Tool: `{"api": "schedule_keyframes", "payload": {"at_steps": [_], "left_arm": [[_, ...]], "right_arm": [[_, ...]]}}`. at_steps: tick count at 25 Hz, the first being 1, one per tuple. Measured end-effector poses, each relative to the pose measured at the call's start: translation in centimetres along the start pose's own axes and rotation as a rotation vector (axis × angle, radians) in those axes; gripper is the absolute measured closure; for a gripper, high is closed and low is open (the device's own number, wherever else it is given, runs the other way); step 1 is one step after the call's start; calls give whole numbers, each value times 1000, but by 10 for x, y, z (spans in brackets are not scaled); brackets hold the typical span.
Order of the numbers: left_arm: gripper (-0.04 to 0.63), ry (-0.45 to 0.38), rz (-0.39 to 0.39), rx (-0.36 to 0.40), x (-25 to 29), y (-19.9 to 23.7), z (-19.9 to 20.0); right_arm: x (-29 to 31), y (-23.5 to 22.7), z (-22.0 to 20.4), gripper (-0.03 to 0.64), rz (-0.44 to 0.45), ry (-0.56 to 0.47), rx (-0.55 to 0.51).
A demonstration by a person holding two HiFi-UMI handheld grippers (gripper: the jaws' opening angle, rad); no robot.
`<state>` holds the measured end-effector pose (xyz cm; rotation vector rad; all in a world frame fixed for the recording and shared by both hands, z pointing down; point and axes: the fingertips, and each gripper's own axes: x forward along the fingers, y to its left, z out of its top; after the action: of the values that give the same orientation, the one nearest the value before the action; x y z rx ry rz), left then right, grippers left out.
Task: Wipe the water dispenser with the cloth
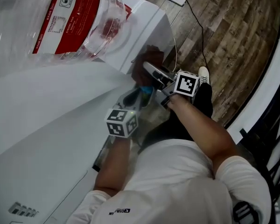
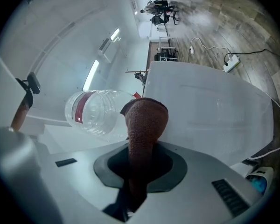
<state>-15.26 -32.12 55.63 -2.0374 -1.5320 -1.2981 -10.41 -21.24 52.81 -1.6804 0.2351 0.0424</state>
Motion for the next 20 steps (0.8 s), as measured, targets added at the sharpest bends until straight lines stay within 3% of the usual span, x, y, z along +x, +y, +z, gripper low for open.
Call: {"api": "schedule_keyframes", "payload": {"at_steps": [9,20], "left_arm": [[606,-9,13,-4,7,4,1],[606,14,-3,-4,32,0,2]], "right_arm": [[-9,-50,-1,558,-61,-9,36],[-28,-149,-16,558,-231,20,87]]}}
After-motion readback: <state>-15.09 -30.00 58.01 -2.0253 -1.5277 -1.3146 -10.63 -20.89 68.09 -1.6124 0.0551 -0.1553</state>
